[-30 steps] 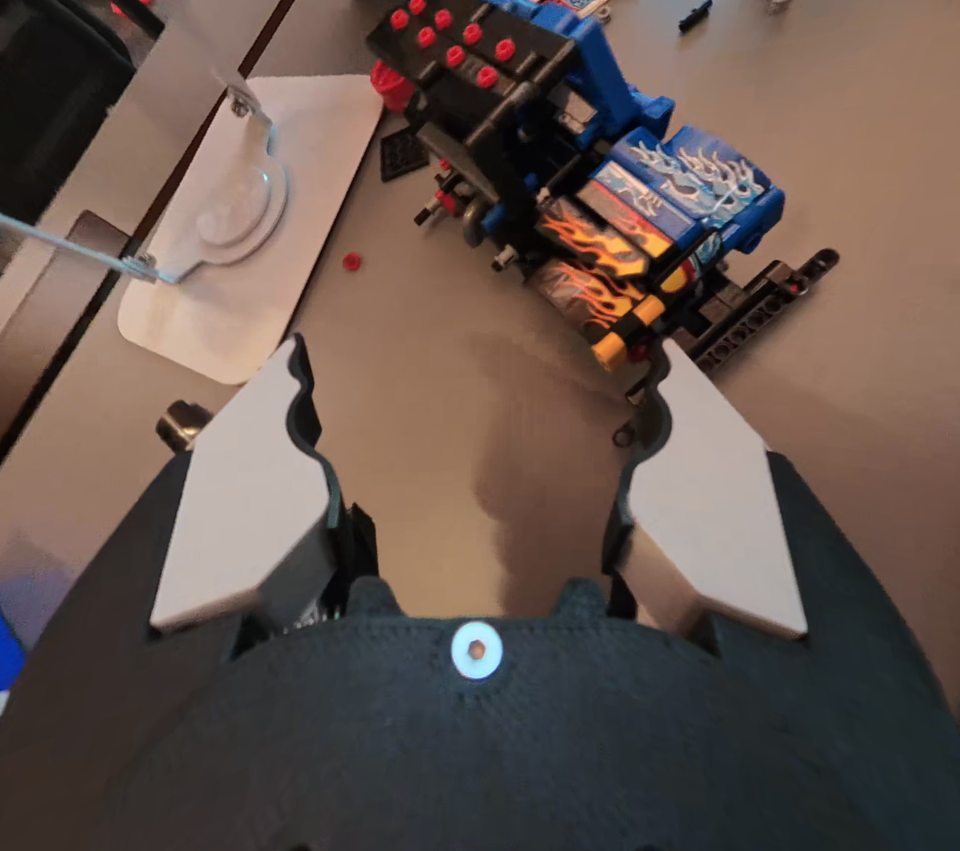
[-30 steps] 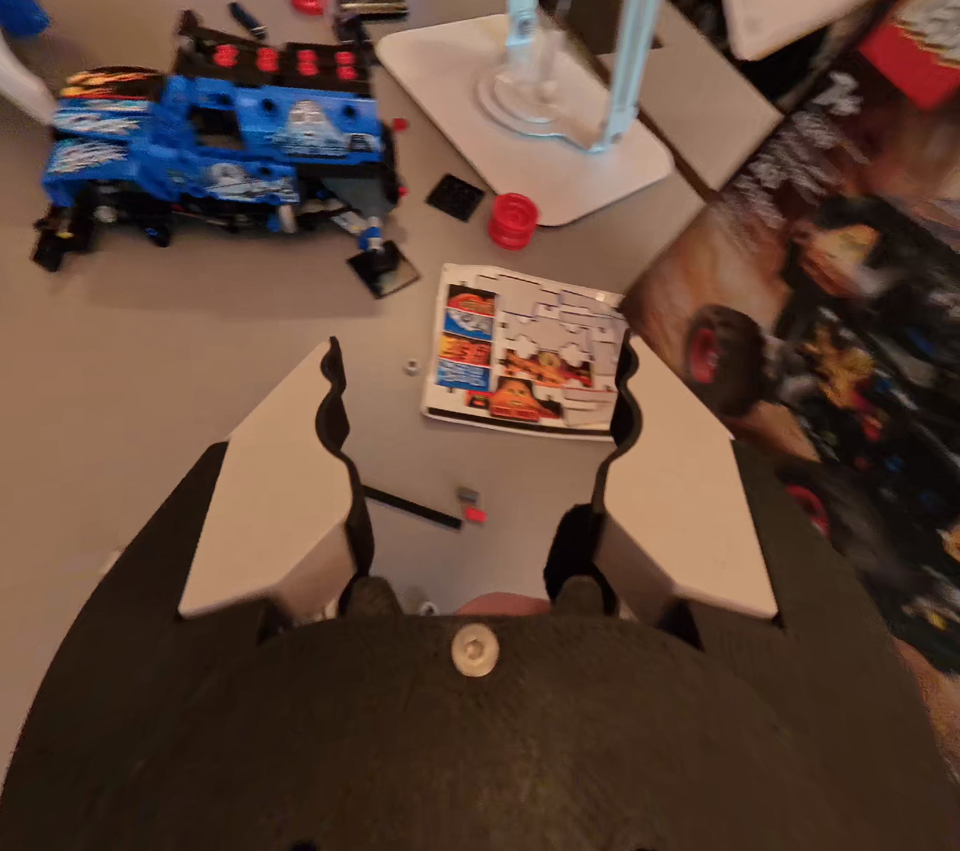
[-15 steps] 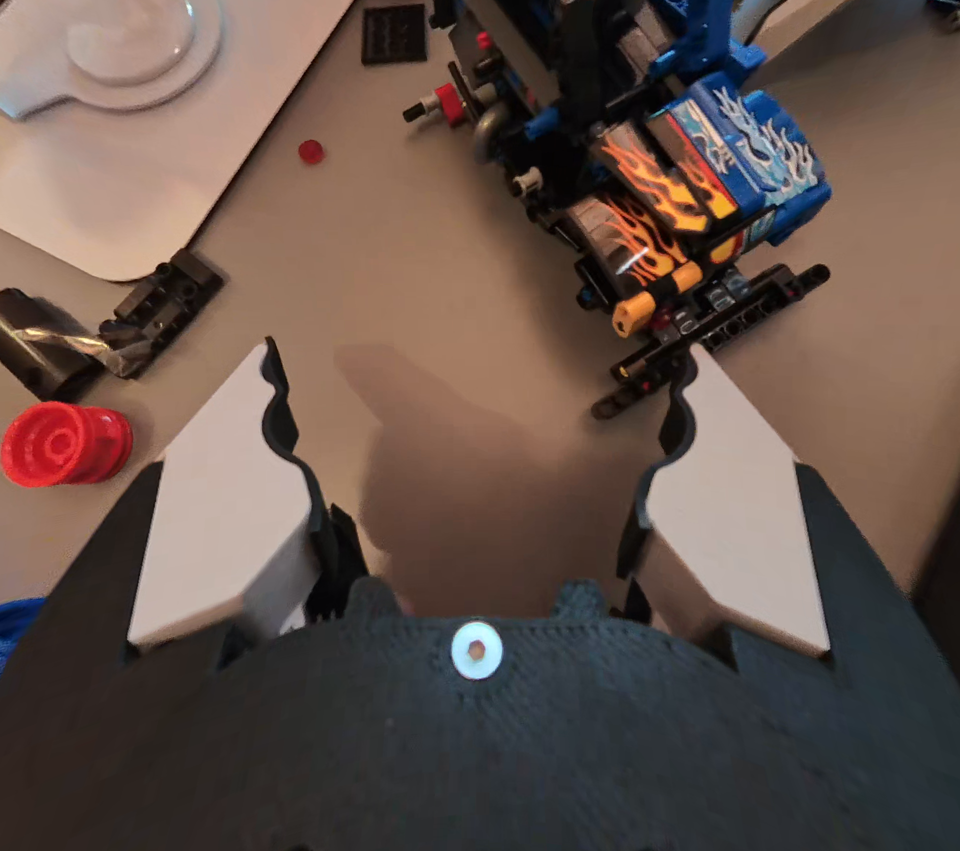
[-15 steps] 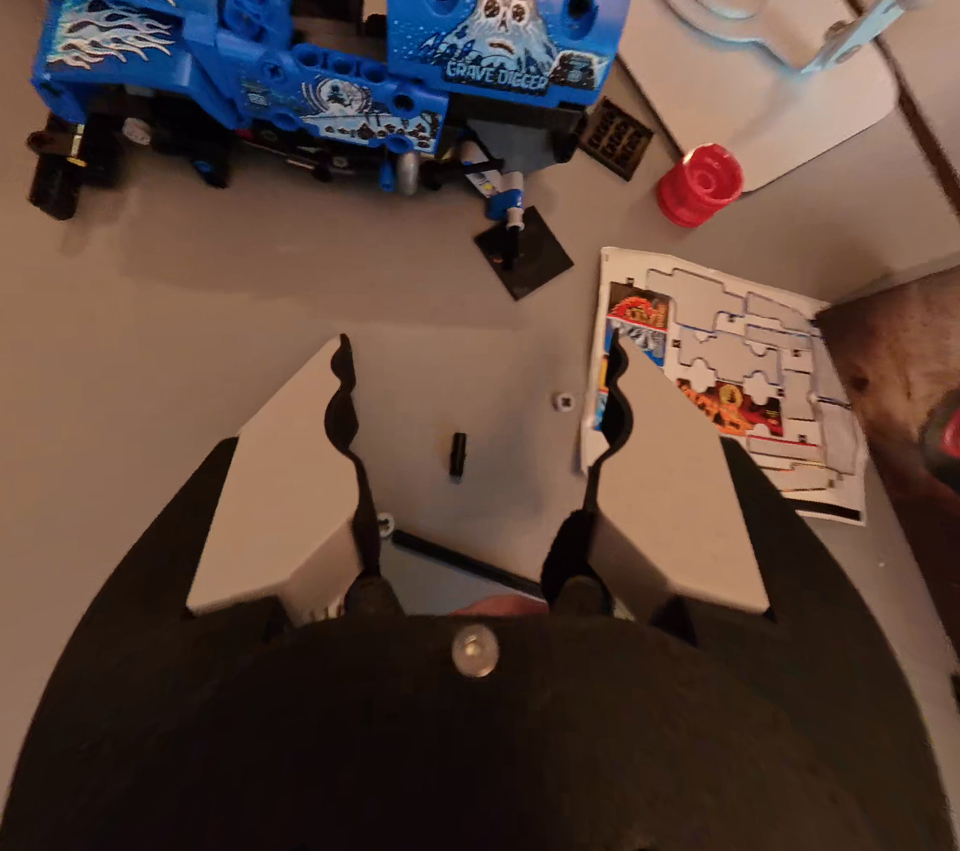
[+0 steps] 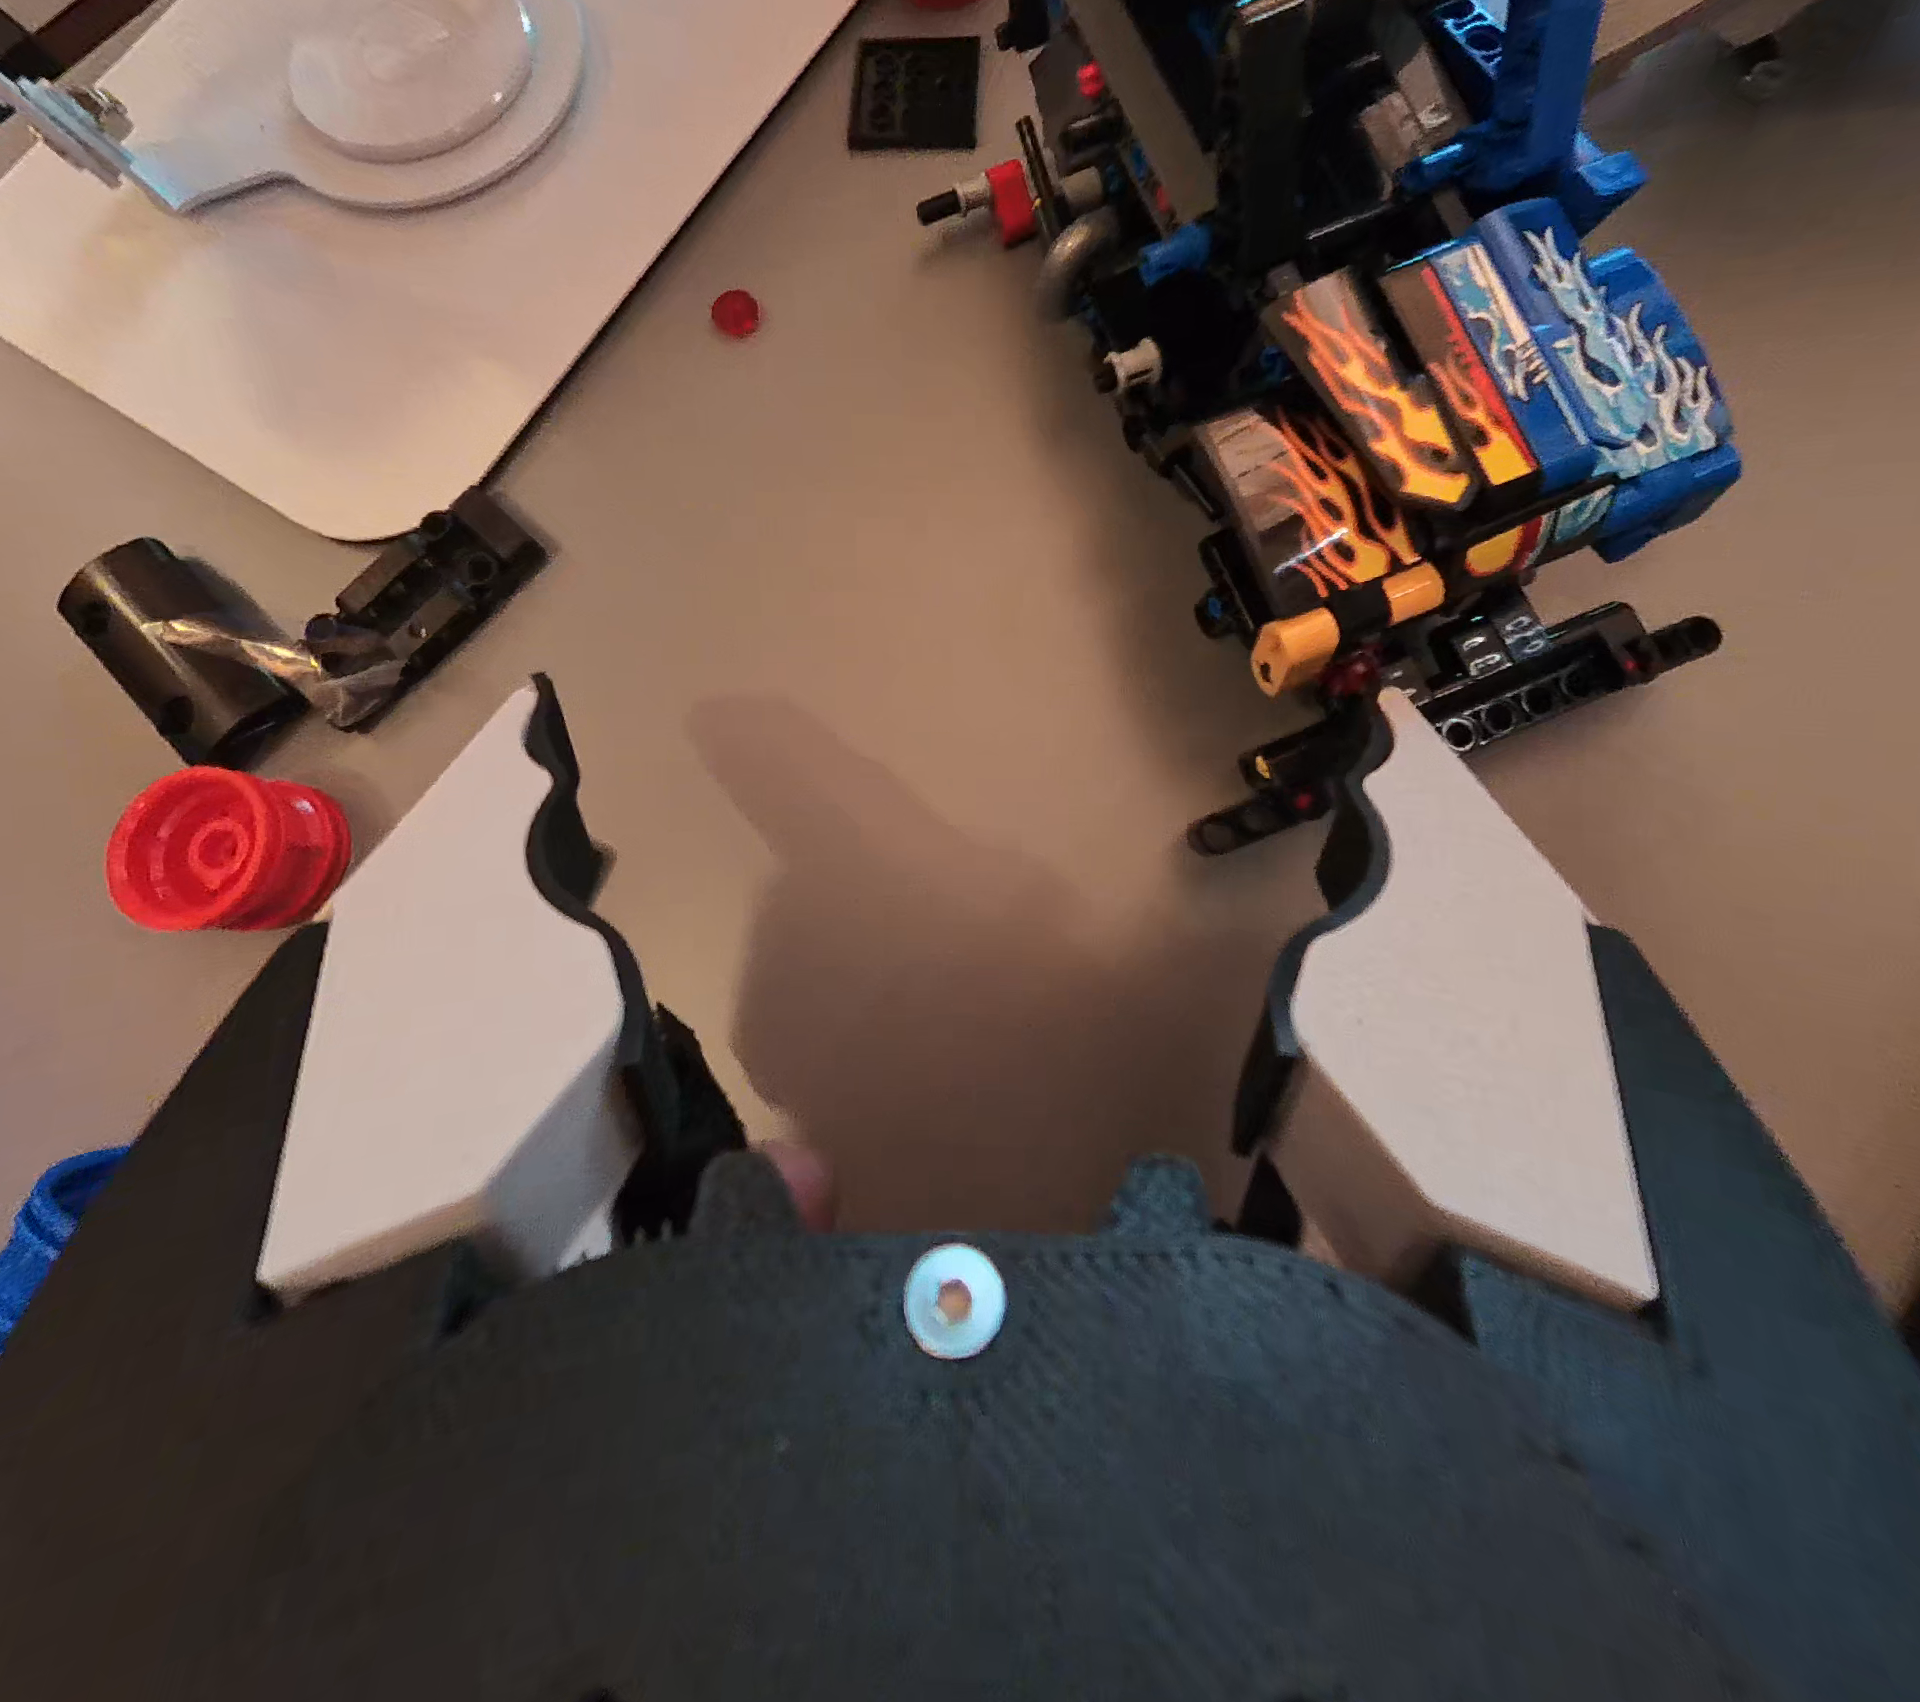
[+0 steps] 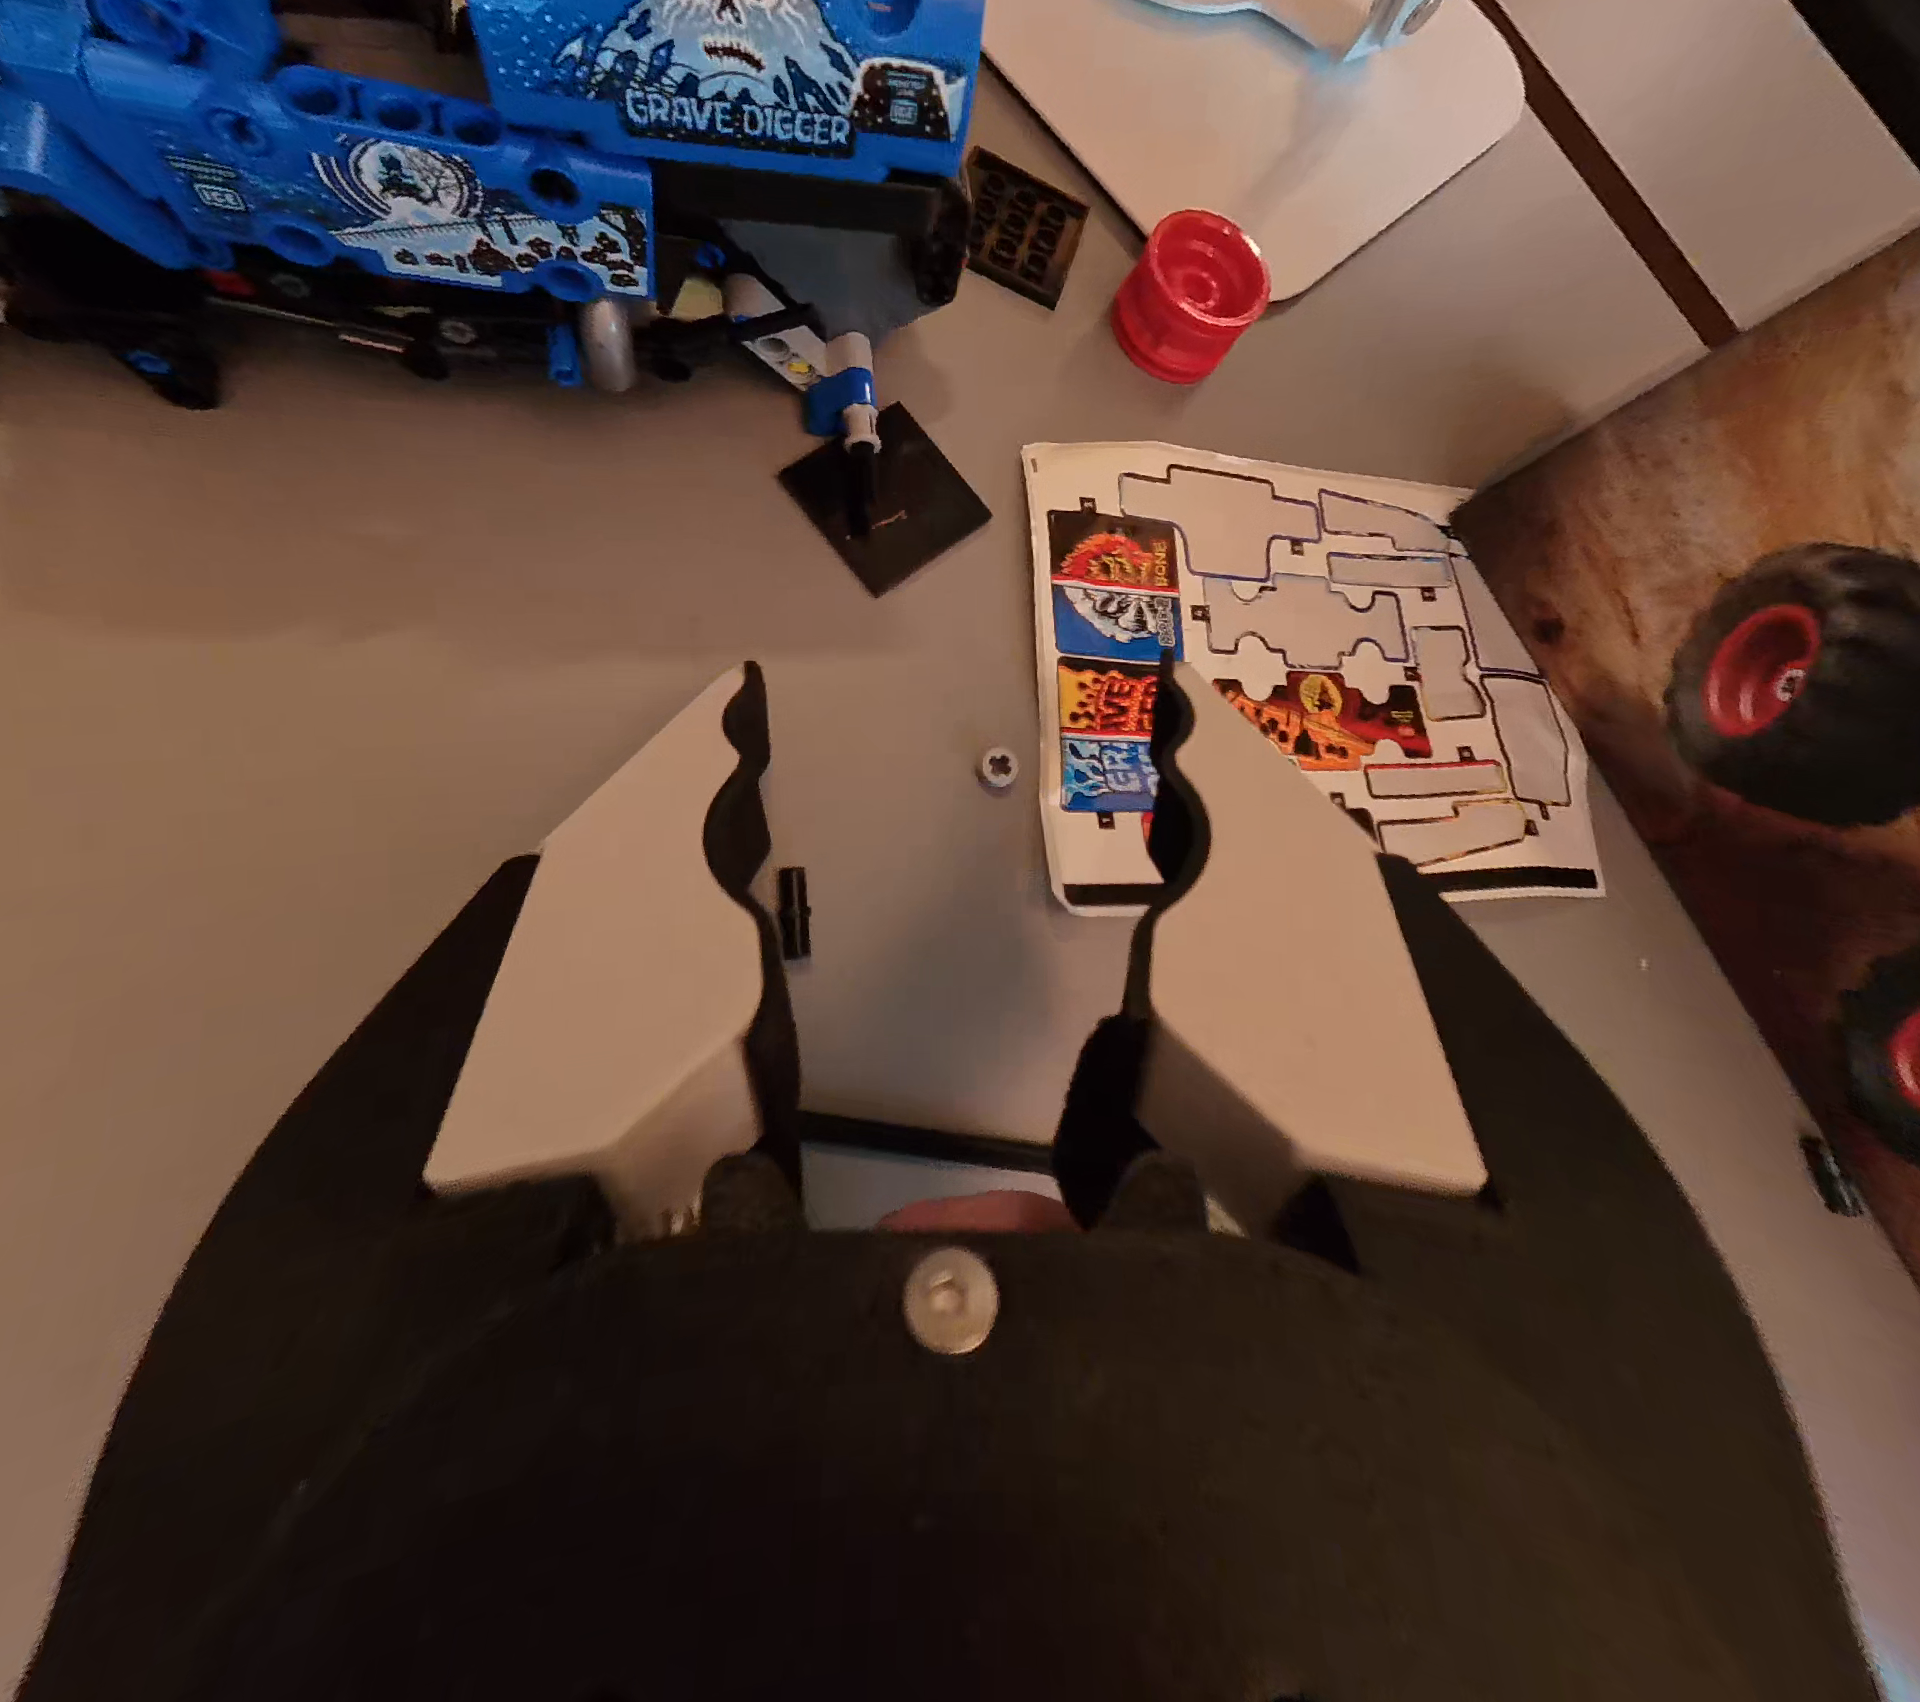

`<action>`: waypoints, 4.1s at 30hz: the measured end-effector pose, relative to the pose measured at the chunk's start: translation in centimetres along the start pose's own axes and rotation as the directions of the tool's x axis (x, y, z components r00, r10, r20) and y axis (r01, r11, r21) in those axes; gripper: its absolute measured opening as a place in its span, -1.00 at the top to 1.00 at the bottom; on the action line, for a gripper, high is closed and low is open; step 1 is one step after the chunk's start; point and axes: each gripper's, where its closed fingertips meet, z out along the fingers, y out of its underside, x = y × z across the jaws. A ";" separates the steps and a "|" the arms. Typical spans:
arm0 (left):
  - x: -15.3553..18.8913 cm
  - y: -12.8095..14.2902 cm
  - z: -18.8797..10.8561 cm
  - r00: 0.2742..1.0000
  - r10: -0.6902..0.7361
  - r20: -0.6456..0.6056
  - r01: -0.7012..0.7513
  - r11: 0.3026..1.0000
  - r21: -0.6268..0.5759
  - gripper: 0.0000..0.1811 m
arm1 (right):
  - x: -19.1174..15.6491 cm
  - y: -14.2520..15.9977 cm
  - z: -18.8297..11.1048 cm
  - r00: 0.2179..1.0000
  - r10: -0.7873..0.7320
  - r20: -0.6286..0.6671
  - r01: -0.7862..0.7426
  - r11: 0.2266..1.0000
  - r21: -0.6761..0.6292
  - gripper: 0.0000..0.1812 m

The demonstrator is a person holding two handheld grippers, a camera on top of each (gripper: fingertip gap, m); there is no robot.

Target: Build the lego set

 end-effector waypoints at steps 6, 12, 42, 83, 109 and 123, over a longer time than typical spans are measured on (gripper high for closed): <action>-0.4 0.0 0.2 1.000 -0.009 0.016 0.009 1.000 -0.006 -0.64 | 1.6 0.1 0.4 0.994 -0.005 -0.105 0.004 1.000 -0.014 0.40; -0.9 -0.2 0.4 0.998 -0.039 0.049 0.040 0.999 -0.008 -0.63 | 1.6 0.4 0.4 0.991 0.080 -0.104 -0.085 0.995 -0.046 0.45; -2.7 0.3 1.8 0.935 -0.339 0.107 0.345 0.938 -0.038 -0.49 | 2.4 0.7 1.9 0.941 0.338 0.019 -0.337 0.941 -0.039 0.05; -2.9 2.2 1.1 0.911 -0.371 0.181 0.389 0.918 -0.081 -0.75 | 2.5 0.8 1.9 0.941 0.338 0.014 -0.338 0.940 -0.041 0.02; -4.1 6.4 -3.4 0.844 -0.421 0.333 0.477 0.872 -0.108 -0.25 | 2.6 0.8 2.0 0.943 0.333 0.019 -0.332 0.942 -0.041 -0.01; -6.0 7.8 -3.5 0.829 -0.414 0.377 0.441 0.898 0.016 -0.75 | 2.7 0.9 2.0 0.941 0.339 0.011 -0.338 0.940 -0.044 -0.05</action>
